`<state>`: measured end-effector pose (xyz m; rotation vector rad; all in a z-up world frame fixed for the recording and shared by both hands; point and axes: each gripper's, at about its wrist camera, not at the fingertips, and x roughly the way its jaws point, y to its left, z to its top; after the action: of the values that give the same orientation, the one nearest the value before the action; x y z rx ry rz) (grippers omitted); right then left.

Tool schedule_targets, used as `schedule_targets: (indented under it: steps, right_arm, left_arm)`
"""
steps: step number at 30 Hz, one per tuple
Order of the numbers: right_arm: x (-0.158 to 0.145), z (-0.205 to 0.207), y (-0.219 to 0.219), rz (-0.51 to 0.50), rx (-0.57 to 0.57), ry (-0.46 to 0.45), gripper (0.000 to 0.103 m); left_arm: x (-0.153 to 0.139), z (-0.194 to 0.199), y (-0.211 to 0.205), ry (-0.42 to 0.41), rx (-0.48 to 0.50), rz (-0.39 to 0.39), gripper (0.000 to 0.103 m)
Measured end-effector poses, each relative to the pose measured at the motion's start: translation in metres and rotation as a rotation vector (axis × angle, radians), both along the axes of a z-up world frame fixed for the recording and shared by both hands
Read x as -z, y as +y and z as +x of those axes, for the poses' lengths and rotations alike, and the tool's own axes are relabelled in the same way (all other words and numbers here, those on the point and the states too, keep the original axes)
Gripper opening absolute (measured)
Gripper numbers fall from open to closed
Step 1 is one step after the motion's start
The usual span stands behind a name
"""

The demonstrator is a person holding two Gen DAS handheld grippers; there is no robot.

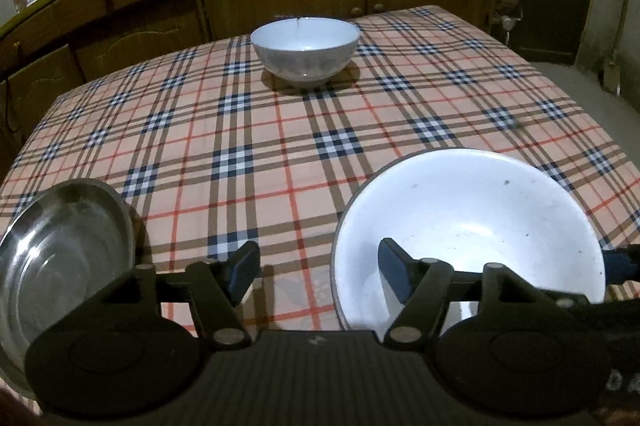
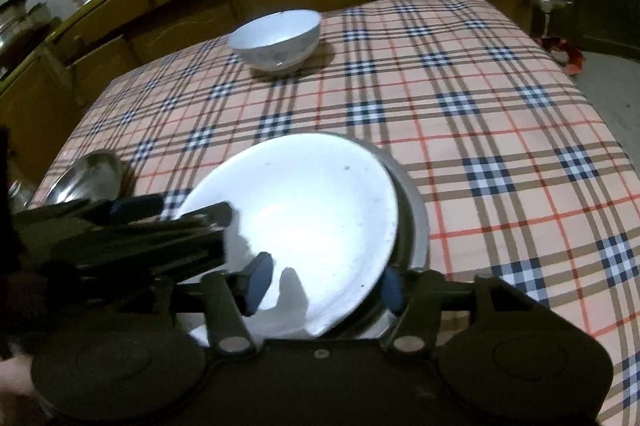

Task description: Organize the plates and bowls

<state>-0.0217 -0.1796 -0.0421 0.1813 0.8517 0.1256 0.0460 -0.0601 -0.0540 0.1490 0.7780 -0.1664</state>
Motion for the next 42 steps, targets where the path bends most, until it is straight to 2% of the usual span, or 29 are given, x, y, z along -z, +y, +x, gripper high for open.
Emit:
schedule_targets:
  steps: [6, 12, 16, 20, 23, 26, 29, 34, 37, 42]
  right_arm:
    - [-0.007, -0.003, 0.002, -0.026, -0.028, 0.035, 0.070]
    - [-0.012, -0.010, -0.006, 0.000, -0.036, 0.047, 0.070]
    - [-0.016, -0.011, -0.017, 0.036, -0.009, 0.039, 0.071]
    - [-0.020, -0.013, -0.025, -0.035, 0.050, 0.034, 0.079]
    - [-0.019, -0.017, -0.039, 0.010, 0.083, 0.019, 0.079]
    - [-0.021, -0.020, -0.044, 0.023, 0.106, -0.019, 0.079]
    - [-0.029, -0.023, -0.043, 0.042, 0.098, -0.095, 0.079]
    - [-0.038, -0.025, -0.036, 0.029, 0.083, -0.218, 0.081]
    - [-0.041, -0.020, -0.032, -0.003, 0.073, -0.234, 0.081]
    - [-0.047, -0.008, -0.032, 0.006, 0.063, -0.239, 0.081]
  left_arm:
    - [0.000, 0.001, 0.000, -0.002, 0.003, -0.007, 0.071]
    - [0.001, -0.001, -0.002, -0.006, 0.007, -0.003, 0.072]
    - [0.001, -0.001, -0.002, -0.001, 0.003, -0.007, 0.070]
    - [0.001, -0.002, 0.000, 0.005, -0.001, -0.029, 0.070]
    - [-0.001, -0.003, 0.001, 0.007, 0.003, -0.043, 0.070]
    - [-0.007, -0.006, 0.000, -0.005, 0.008, -0.059, 0.070]
    - [-0.018, -0.008, 0.002, -0.023, 0.005, -0.087, 0.072]
    - [-0.038, -0.008, 0.005, -0.057, -0.018, -0.123, 0.083]
    - [-0.046, -0.005, 0.007, -0.068, -0.036, -0.125, 0.087]
    - [-0.054, 0.007, 0.012, -0.067, -0.078, -0.126, 0.089]
